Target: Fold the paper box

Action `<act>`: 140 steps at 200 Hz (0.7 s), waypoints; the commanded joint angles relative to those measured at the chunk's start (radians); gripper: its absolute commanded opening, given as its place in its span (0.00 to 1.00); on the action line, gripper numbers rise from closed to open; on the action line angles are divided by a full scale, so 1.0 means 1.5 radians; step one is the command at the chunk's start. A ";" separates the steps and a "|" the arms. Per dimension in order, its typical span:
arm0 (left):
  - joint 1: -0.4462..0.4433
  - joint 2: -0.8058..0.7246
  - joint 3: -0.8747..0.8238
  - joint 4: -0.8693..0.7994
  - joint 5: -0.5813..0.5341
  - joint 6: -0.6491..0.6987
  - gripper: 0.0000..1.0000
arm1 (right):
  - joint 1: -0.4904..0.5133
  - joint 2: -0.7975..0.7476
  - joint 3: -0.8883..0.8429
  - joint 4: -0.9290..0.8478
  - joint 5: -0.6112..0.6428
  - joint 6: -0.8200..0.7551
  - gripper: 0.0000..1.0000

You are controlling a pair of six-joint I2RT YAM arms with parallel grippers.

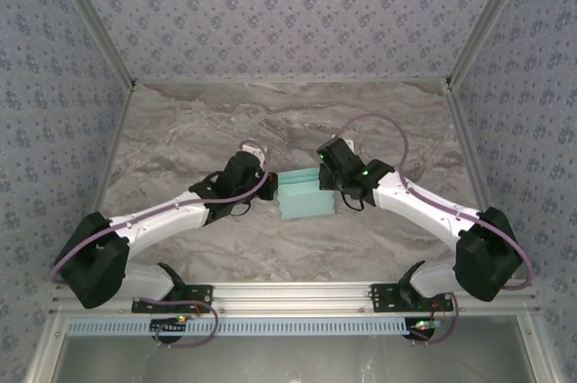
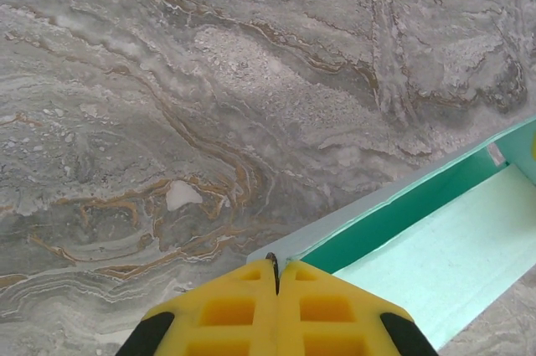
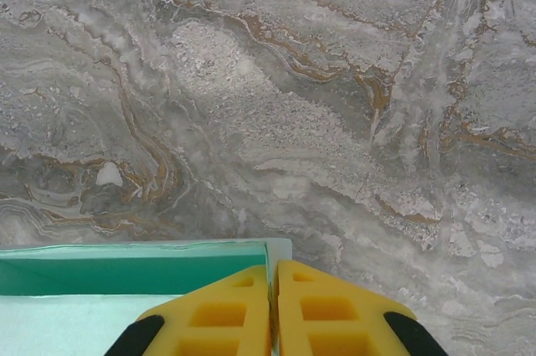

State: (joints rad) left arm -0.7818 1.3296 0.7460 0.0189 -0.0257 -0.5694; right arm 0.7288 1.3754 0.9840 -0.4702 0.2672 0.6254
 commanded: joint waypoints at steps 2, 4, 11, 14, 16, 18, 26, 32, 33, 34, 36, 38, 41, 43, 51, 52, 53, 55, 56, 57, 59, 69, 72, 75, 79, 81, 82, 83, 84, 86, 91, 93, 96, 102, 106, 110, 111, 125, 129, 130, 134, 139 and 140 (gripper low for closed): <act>-0.015 -0.008 0.045 0.033 0.022 -0.012 0.01 | 0.023 0.001 0.008 0.042 -0.014 0.019 0.11; -0.015 -0.008 0.046 0.033 0.022 -0.012 0.01 | 0.024 0.001 0.007 0.043 -0.013 0.020 0.11; -0.015 -0.009 0.050 0.031 0.023 -0.016 0.01 | 0.026 0.002 0.005 0.047 -0.008 0.019 0.11; -0.015 -0.010 0.051 0.030 0.022 -0.017 0.01 | 0.027 0.002 0.002 0.049 -0.006 0.019 0.11; -0.015 -0.010 0.052 0.029 0.022 -0.017 0.01 | 0.028 0.001 0.001 0.051 -0.005 0.020 0.11; -0.015 -0.010 0.052 0.029 0.022 -0.017 0.01 | 0.028 0.002 -0.001 0.053 -0.003 0.019 0.11; -0.015 -0.012 0.055 0.028 0.020 -0.015 0.02 | 0.030 0.001 -0.009 0.059 0.003 0.020 0.11; -0.015 -0.014 0.055 0.028 0.016 -0.013 0.02 | 0.032 -0.001 -0.015 0.064 0.007 0.019 0.11; -0.015 -0.014 0.055 0.028 0.014 -0.013 0.02 | 0.032 -0.001 -0.016 0.066 0.008 0.019 0.11; -0.015 -0.014 0.055 0.028 0.013 -0.012 0.02 | 0.032 -0.002 -0.017 0.068 0.009 0.020 0.11; -0.015 -0.014 0.056 0.028 0.011 -0.011 0.02 | 0.033 -0.002 -0.020 0.070 0.010 0.019 0.11; -0.015 -0.015 0.056 0.029 0.009 -0.010 0.02 | 0.033 -0.003 -0.022 0.073 0.012 0.018 0.11; -0.015 -0.016 0.055 0.029 0.006 -0.007 0.02 | 0.034 -0.005 -0.027 0.078 0.015 0.018 0.11; -0.015 -0.015 0.056 0.029 0.003 -0.006 0.02 | 0.035 -0.005 -0.029 0.082 0.016 0.019 0.11; -0.015 -0.016 0.056 0.029 -0.004 -0.001 0.02 | 0.035 -0.011 -0.043 0.093 0.021 0.020 0.11; -0.015 -0.017 0.055 0.029 -0.006 0.000 0.02 | 0.036 -0.012 -0.045 0.094 0.021 0.020 0.11; -0.015 -0.017 0.055 0.029 -0.007 0.000 0.02 | 0.036 -0.013 -0.046 0.096 0.022 0.020 0.11; -0.015 -0.016 0.054 0.030 -0.008 0.002 0.02 | 0.036 -0.015 -0.049 0.100 0.023 0.021 0.11; -0.015 -0.016 0.054 0.030 -0.009 0.003 0.02 | 0.036 -0.015 -0.051 0.102 0.023 0.020 0.11; -0.015 -0.016 0.055 0.031 -0.010 0.003 0.02 | 0.036 -0.016 -0.053 0.104 0.024 0.020 0.11; -0.015 -0.015 0.054 0.031 -0.011 0.004 0.02 | 0.036 -0.018 -0.057 0.108 0.026 0.019 0.11; -0.015 -0.014 0.050 0.038 -0.013 0.005 0.02 | 0.037 -0.028 -0.074 0.127 0.032 0.023 0.11; -0.015 -0.014 0.048 0.039 -0.014 0.004 0.02 | 0.037 -0.032 -0.081 0.134 0.033 0.024 0.11; -0.015 -0.013 0.046 0.041 -0.014 0.002 0.02 | 0.038 -0.036 -0.086 0.141 0.034 0.024 0.11; -0.015 -0.012 0.045 0.042 -0.013 -0.003 0.02 | 0.038 -0.039 -0.093 0.148 0.035 0.025 0.11; -0.015 -0.012 0.045 0.043 -0.012 -0.005 0.02 | 0.039 -0.042 -0.097 0.152 0.036 0.025 0.11; -0.015 -0.011 0.044 0.043 -0.012 -0.007 0.02 | 0.039 -0.043 -0.099 0.155 0.036 0.025 0.11; -0.015 -0.012 0.043 0.044 -0.012 -0.008 0.02 | 0.039 -0.044 -0.100 0.156 0.037 0.025 0.11; -0.015 -0.011 0.044 0.044 -0.012 -0.010 0.02 | 0.039 -0.045 -0.100 0.156 0.037 0.025 0.11; -0.015 -0.011 0.043 0.045 -0.011 -0.014 0.02 | 0.039 -0.047 -0.104 0.160 0.039 0.025 0.11; -0.015 -0.010 0.041 0.047 -0.007 -0.026 0.01 | 0.040 -0.052 -0.110 0.166 0.044 0.027 0.11; -0.015 -0.010 0.041 0.048 -0.005 -0.030 0.02 | 0.041 -0.053 -0.113 0.168 0.045 0.027 0.11; -0.015 -0.010 0.040 0.050 -0.002 -0.037 0.02 | 0.042 -0.056 -0.115 0.171 0.046 0.027 0.11; -0.016 -0.010 0.038 0.055 0.008 -0.048 0.02 | 0.042 -0.059 -0.119 0.175 0.049 0.027 0.11; -0.015 -0.011 0.038 0.058 0.012 -0.055 0.01 | 0.042 -0.060 -0.120 0.174 0.052 0.027 0.11; -0.015 -0.011 0.037 0.060 0.017 -0.063 0.01 | 0.042 -0.061 -0.120 0.174 0.054 0.027 0.11; -0.016 -0.010 0.037 0.061 0.017 -0.063 0.02 | 0.042 -0.061 -0.121 0.174 0.055 0.027 0.11; -0.015 -0.011 0.039 0.061 0.021 -0.081 0.02 | 0.043 -0.062 -0.122 0.176 0.059 0.025 0.11; -0.015 -0.011 0.041 0.060 0.021 -0.083 0.02 | 0.044 -0.062 -0.122 0.177 0.060 0.025 0.11; -0.015 -0.011 0.041 0.060 0.021 -0.085 0.01 | 0.045 -0.062 -0.122 0.177 0.060 0.025 0.11; -0.015 -0.011 0.042 0.058 0.021 -0.087 0.01 | 0.046 -0.062 -0.123 0.179 0.060 0.025 0.11; -0.015 -0.011 0.044 0.055 0.020 -0.090 0.02 | 0.046 -0.061 -0.122 0.180 0.060 0.025 0.11; -0.015 -0.010 0.044 0.054 0.020 -0.091 0.01 | 0.046 -0.061 -0.122 0.180 0.060 0.025 0.11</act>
State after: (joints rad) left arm -0.7876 1.3296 0.7765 0.0158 -0.0639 -0.6415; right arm 0.7753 1.2953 0.8135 -0.2497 0.3679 0.6411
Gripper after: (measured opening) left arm 0.039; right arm 0.108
